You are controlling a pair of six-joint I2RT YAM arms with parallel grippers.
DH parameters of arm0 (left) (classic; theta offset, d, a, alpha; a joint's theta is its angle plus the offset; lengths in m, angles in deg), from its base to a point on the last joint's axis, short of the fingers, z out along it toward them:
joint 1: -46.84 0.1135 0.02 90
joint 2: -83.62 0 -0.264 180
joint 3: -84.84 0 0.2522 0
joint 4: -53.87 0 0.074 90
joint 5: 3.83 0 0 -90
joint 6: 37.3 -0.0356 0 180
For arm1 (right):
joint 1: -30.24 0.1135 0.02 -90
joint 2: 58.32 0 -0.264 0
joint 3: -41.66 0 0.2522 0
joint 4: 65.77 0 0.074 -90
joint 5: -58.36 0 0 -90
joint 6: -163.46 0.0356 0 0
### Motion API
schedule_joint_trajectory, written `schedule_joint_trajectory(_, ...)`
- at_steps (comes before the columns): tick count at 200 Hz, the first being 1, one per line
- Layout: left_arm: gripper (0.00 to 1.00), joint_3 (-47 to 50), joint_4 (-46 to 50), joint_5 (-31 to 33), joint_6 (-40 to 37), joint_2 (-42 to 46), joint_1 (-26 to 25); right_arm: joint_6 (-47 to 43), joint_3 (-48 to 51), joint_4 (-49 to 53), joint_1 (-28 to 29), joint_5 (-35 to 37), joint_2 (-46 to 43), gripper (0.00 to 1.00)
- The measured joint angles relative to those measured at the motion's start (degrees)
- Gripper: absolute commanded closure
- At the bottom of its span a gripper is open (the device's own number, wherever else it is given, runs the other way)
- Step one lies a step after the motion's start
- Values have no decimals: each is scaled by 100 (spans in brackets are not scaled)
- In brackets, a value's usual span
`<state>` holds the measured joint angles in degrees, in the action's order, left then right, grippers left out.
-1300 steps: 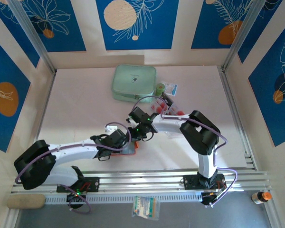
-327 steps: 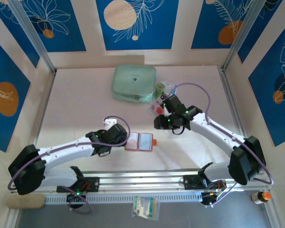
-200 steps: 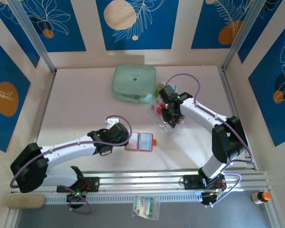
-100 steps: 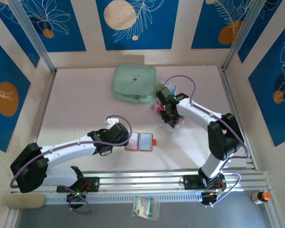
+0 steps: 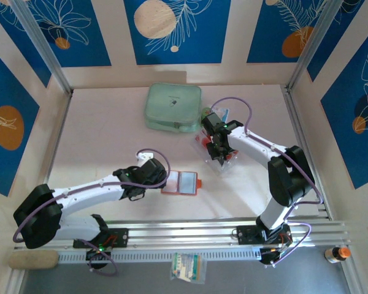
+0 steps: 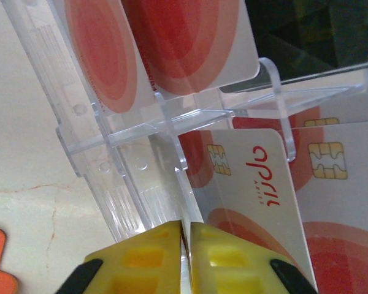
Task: Put the credit cards into the card holder
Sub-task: Pick up the credit card from the storage box, then insert the credit card into the card slot.
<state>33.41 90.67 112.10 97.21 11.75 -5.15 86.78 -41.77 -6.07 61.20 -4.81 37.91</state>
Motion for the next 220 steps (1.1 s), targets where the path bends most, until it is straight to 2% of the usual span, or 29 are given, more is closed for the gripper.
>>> schedule_joint_trajectory(46,0,0,0,-2,-4,0,0,-118,-179,46,55,20,-107,100)
schedule_joint_trajectory(95,0,-44,7,-28,-109,-35,0,-131,-472,190,160,-11,-625,100)
schedule_joint_trajectory(132,0,-323,33,-74,-361,-361,0,186,-413,-11,173,-592,-1351,100)
schedule_joint_trajectory(153,0,-540,55,-107,-560,-610,0,638,155,-603,170,-1257,-1950,100)
schedule_joint_trajectory(177,0,-750,79,-120,-750,-903,0,1429,1318,-1740,166,-2155,-2546,100)
schedule_joint_trajectory(197,0,-813,122,-136,-852,-1075,0,2140,2350,-2817,173,-2712,-2704,100)
schedule_joint_trajectory(220,0,-813,166,-153,-909,-1204,0,2826,3246,-3748,249,-2970,-2704,100)
